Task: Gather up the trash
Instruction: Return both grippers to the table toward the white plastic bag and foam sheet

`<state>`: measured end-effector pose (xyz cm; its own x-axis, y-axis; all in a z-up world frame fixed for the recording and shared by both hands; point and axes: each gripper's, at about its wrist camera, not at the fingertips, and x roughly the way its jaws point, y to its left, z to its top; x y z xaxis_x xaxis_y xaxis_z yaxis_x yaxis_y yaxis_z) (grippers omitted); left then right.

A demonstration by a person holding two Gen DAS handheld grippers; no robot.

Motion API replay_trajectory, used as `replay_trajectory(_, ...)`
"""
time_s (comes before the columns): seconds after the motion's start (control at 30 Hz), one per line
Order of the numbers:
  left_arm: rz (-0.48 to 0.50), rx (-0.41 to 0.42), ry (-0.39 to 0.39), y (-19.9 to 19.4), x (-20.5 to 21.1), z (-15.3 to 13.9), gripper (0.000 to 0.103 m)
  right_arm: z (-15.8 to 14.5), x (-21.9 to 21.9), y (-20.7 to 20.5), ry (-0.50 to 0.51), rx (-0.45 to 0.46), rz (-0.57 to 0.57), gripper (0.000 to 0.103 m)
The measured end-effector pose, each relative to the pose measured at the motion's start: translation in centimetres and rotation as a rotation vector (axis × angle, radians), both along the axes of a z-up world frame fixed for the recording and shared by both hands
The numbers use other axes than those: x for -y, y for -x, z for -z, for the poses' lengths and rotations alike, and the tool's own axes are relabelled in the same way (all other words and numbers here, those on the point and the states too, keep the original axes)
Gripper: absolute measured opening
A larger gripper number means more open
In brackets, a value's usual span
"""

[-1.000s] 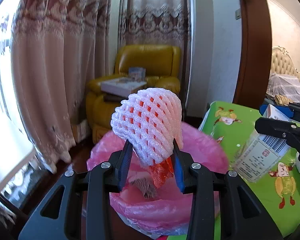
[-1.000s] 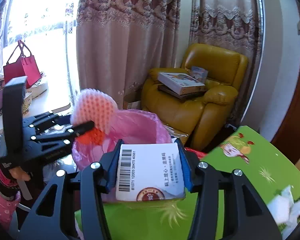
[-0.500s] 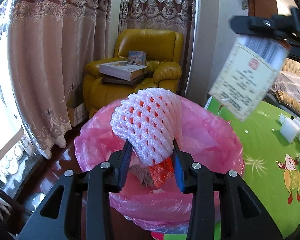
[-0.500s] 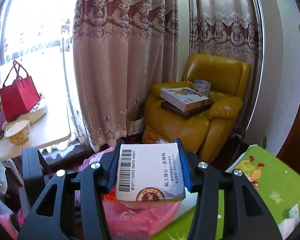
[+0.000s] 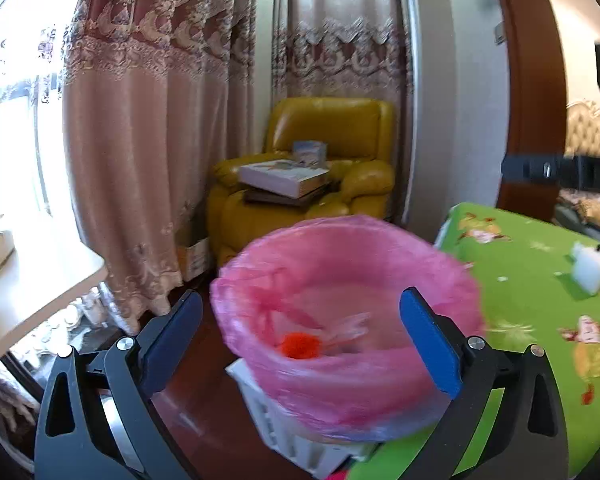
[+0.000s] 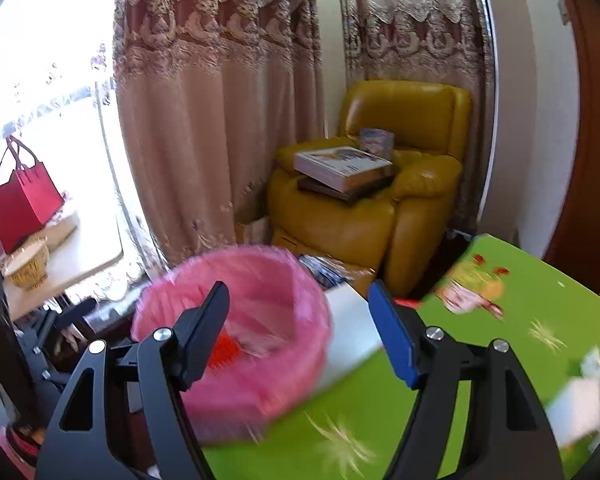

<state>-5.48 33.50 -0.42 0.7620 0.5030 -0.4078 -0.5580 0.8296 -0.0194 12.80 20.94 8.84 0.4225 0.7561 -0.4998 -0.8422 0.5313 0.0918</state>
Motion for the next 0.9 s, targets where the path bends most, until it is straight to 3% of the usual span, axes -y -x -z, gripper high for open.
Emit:
replay_trajectory(0.1,0.076,0.021,0.023,-0.6,2.7,0.0,0.093,1.0,3.8,0.7,0.029,0.026,0.037,0.076)
replay_trajectory(0.23,0.192,0.024,0.045,-2.7,6.7,0.1,0.093,2.5,10.4,1.4,0.067,0.045,0.104,0.077)
replay_trajectory(0.43,0.411,-0.025,0.093,-7.6,14.8,0.8,0.093,4.2,21.2,1.2,0.119,0.081,0.277,0.077)
replay_trajectory(0.57,0.524,-0.046,0.079,-9.8,20.1,1.1,0.093,5.0,28.8,1.0,0.103,0.056,0.400,0.077)
replay_trajectory(0.9,0.700,-0.119,0.100,-13.9,29.2,2.2,0.094,7.8,39.3,1.0,0.179,0.062,0.602,0.079)
